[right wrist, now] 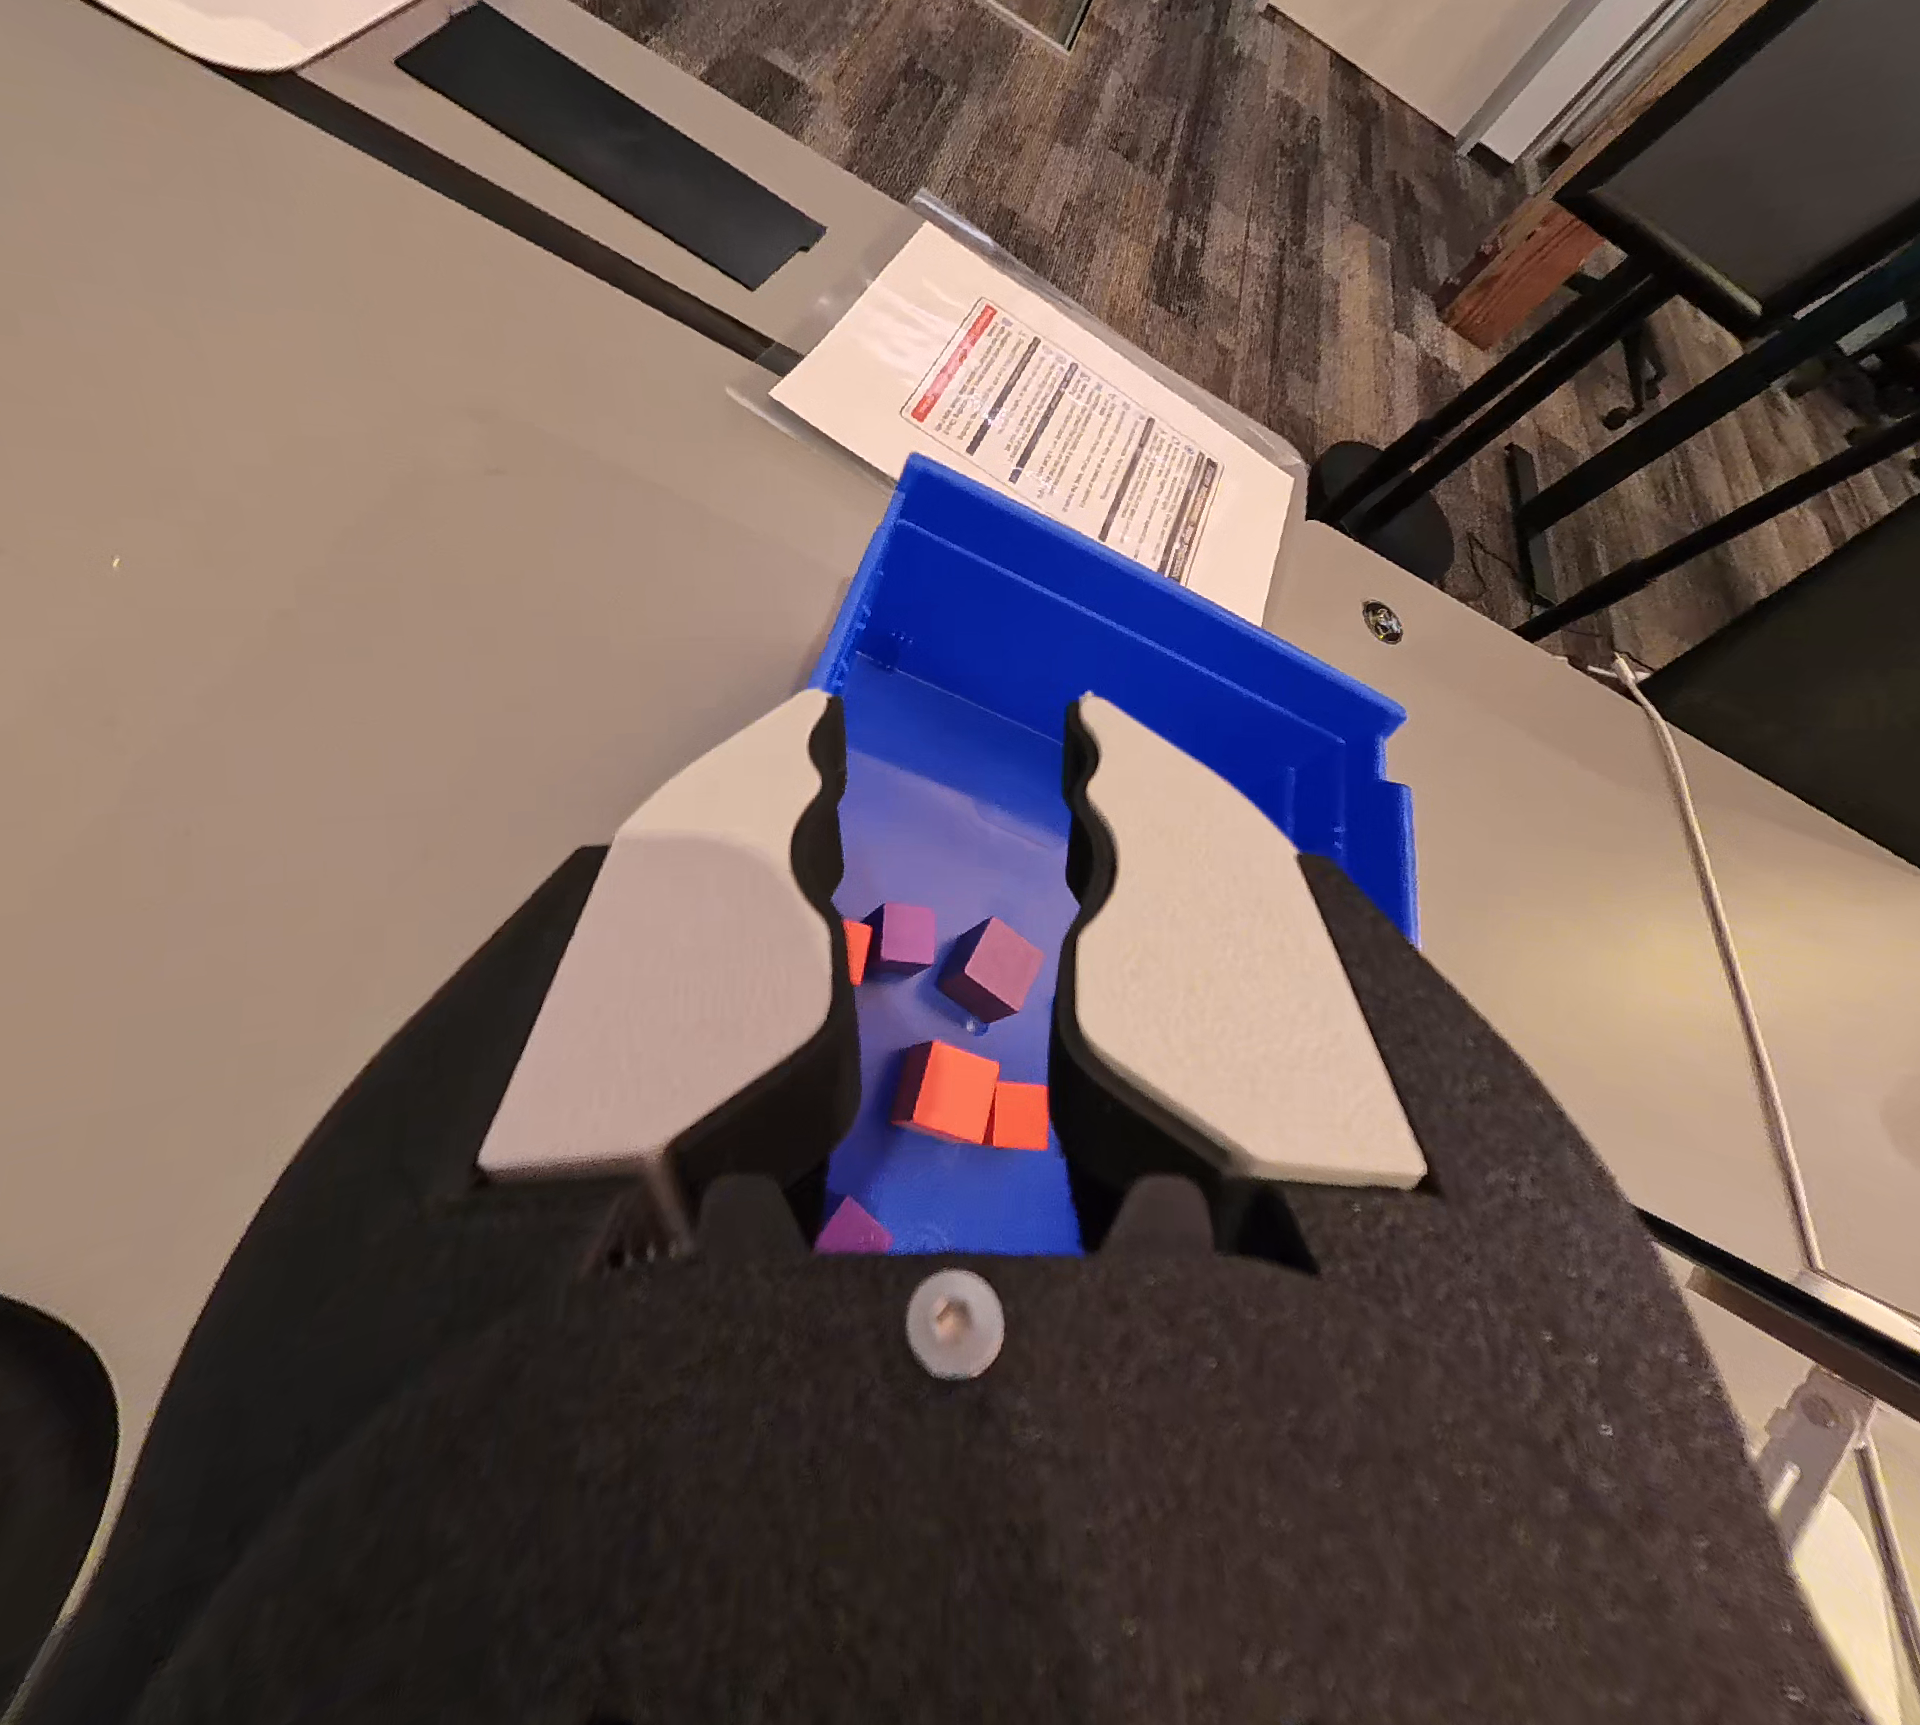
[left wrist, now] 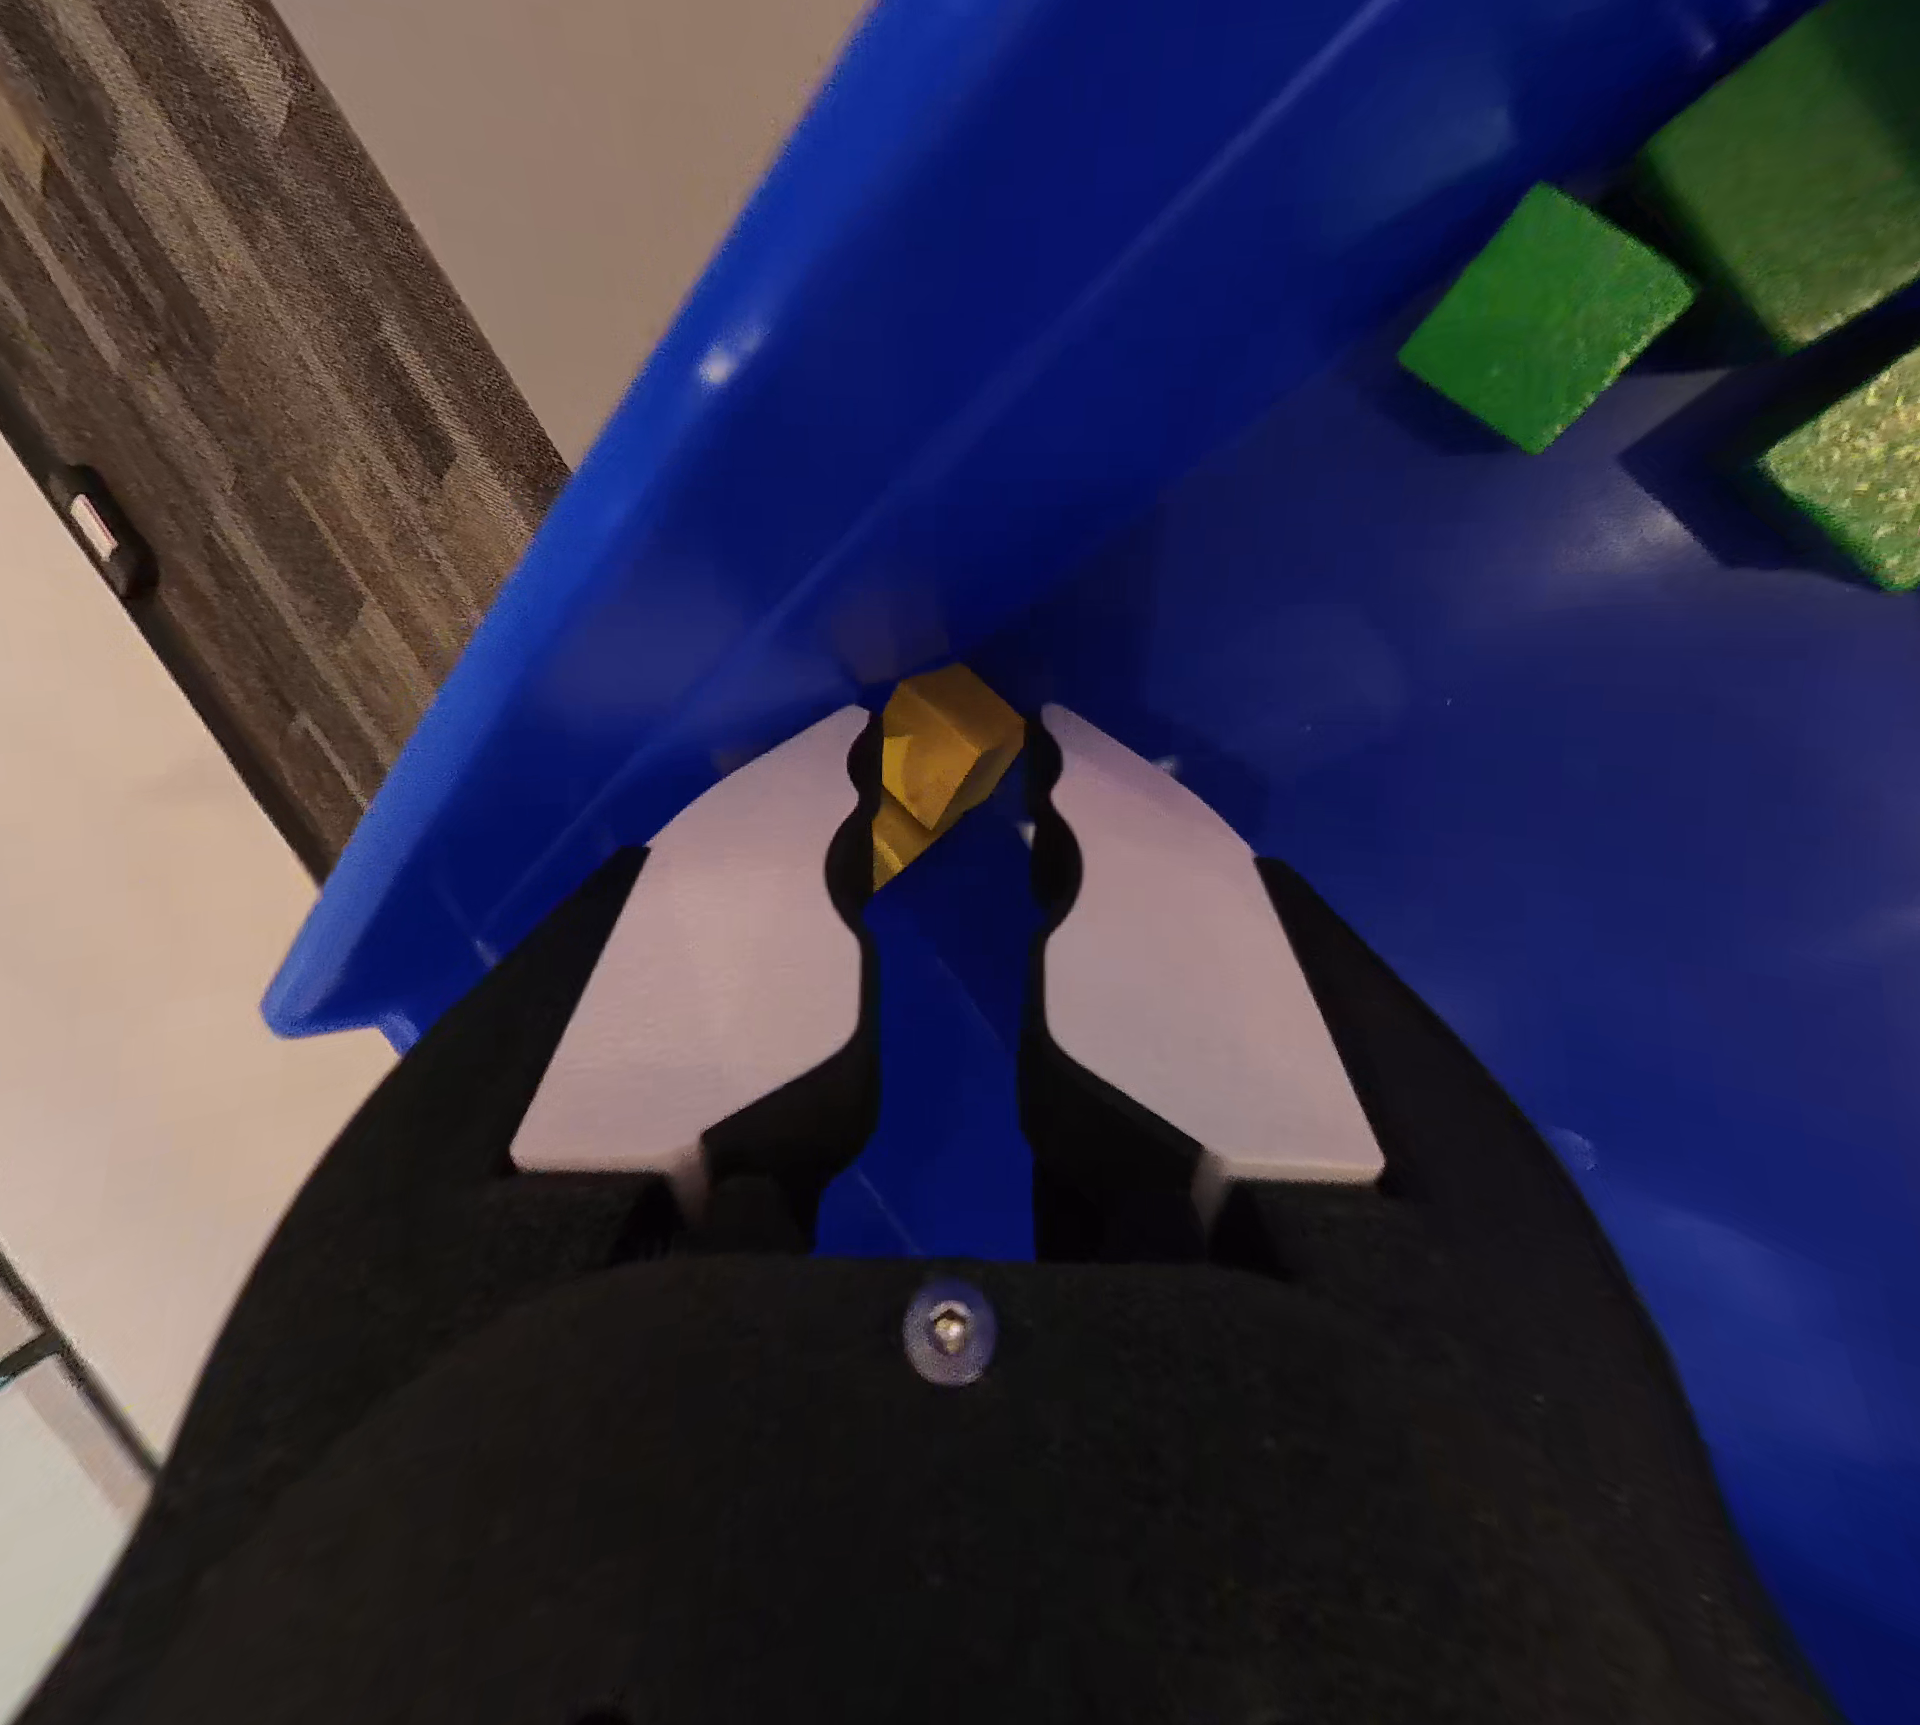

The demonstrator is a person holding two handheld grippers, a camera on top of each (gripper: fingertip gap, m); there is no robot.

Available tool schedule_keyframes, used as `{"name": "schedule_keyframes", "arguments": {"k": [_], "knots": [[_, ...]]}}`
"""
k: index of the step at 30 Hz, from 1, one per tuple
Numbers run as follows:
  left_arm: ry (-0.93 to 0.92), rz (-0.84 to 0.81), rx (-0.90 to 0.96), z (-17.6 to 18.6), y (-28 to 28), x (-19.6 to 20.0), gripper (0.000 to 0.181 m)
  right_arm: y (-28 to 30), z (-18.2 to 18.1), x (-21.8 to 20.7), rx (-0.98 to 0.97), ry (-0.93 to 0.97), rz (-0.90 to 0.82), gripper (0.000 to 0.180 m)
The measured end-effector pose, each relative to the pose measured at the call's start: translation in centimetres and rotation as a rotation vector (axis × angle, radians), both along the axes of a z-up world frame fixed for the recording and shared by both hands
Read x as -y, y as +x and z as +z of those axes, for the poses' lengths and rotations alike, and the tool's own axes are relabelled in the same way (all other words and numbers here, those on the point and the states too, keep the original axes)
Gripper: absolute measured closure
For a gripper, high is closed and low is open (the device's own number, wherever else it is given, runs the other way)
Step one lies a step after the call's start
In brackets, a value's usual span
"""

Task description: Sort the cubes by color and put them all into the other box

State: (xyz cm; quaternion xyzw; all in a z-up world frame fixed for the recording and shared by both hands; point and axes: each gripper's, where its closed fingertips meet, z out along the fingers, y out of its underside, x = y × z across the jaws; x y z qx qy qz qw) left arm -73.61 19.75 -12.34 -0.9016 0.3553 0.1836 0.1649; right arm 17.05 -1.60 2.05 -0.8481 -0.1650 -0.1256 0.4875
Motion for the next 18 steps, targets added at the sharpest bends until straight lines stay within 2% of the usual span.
{"name": "schedule_keyframes", "arguments": {"k": [7,18], "knots": [[0.034,0.026,0.109,0.1,0.4,0.8,0.152,-1.2,-0.4,-0.6,0.034,-0.037,0.033,0.141],[-0.055,-0.145,0.019,0.0,2.3,6.6,0.154,-2.1,-0.9,-0.9,0.031,-0.063,0.070,0.142]]}}
